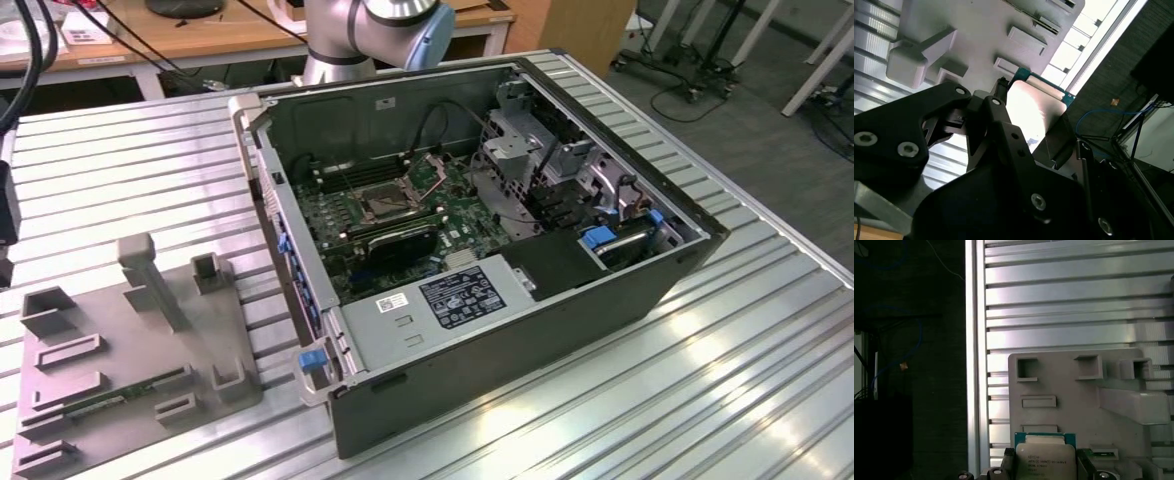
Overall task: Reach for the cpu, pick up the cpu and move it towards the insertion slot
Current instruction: 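Pick up the cpu and move it towards the insertion slot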
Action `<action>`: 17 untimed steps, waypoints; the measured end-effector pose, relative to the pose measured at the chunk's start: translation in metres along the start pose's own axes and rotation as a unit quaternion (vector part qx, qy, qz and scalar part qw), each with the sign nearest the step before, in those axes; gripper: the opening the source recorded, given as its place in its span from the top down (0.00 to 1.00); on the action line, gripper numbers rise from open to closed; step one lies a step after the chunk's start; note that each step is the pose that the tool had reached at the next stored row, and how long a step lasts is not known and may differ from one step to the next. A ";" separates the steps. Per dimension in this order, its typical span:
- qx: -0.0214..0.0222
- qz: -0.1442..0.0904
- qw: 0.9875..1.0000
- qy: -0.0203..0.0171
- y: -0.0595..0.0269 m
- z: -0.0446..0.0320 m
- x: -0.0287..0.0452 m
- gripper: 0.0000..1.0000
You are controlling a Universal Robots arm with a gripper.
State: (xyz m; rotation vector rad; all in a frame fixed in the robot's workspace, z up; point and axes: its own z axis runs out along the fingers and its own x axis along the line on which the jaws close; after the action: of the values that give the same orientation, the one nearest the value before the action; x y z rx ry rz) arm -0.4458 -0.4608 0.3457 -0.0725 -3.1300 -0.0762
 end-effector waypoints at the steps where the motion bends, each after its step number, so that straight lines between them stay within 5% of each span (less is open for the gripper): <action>1: 0.000 0.000 1.000 0.000 0.0000 -0.0014 0.0000 0.45; 17: 0.000 0.000 1.000 0.000 0.0003 -0.0069 0.0001 0.45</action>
State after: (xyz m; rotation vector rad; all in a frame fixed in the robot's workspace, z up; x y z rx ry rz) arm -0.4458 -0.4608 0.3526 -0.0725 -3.1300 -0.0764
